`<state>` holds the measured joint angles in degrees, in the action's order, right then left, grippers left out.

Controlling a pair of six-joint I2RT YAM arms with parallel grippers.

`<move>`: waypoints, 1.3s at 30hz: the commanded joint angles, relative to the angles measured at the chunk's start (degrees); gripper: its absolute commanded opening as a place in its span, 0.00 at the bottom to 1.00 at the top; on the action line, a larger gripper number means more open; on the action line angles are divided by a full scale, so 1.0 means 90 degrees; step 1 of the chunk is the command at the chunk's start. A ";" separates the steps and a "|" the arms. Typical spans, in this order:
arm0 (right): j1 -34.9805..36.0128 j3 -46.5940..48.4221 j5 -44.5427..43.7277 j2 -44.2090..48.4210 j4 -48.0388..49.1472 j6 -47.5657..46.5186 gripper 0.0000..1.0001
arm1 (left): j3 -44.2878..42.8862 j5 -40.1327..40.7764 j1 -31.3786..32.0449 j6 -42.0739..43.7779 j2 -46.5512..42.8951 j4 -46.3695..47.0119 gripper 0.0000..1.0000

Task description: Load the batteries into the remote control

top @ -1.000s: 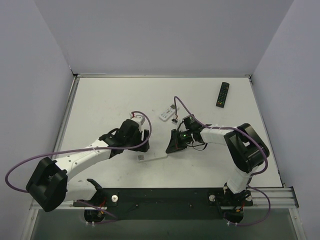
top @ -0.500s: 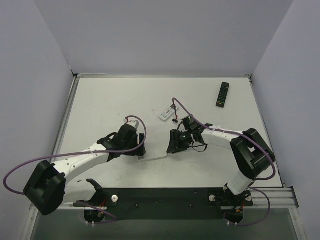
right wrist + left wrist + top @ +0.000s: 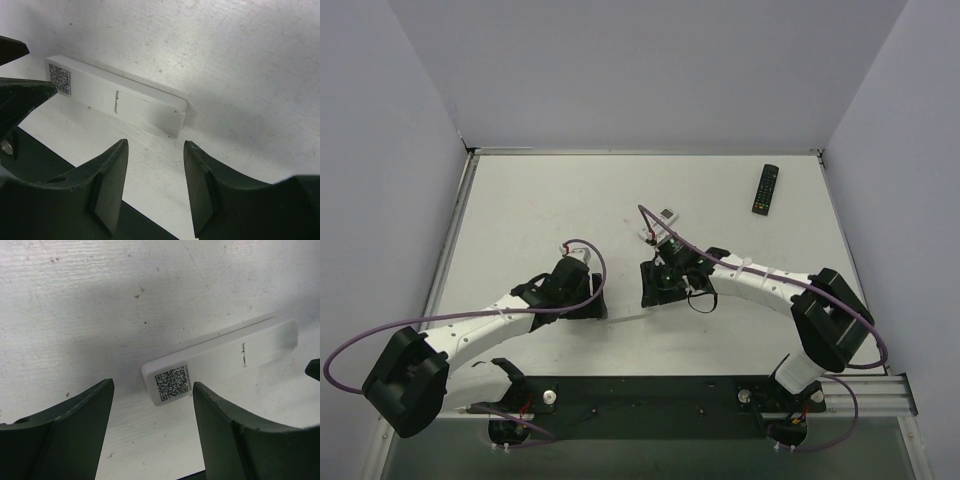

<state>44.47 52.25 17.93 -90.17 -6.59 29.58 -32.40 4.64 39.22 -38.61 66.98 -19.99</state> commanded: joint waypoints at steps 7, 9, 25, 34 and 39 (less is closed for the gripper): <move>0.0547 0.0718 -0.1396 -0.0264 -0.0859 0.0326 0.61 | 0.0124 -0.0145 -0.0051 -0.0163 -0.0089 0.0590 0.73; 0.0616 0.0825 -0.1514 -0.0362 -0.0947 0.0375 0.63 | 0.0153 -0.0164 -0.0051 -0.0183 -0.0089 0.0639 0.72; 0.0879 0.1157 -0.1856 -0.0850 -0.1182 0.0453 0.56 | 0.0299 -0.0360 -0.0051 -0.0231 -0.0059 0.0893 0.68; 0.0938 0.1304 -0.1924 -0.1035 -0.1279 0.0463 0.56 | 0.0290 -0.0448 -0.0061 -0.0222 0.0028 0.0941 0.68; 0.0987 0.1392 -0.1973 -0.1153 -0.1367 0.0453 0.56 | 0.0280 -0.0516 -0.0071 -0.0173 0.0116 0.0971 0.68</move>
<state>52.69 62.74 2.04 -99.22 -15.73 33.06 -29.58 1.04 38.89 -40.25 67.48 -13.63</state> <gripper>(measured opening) 0.562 0.683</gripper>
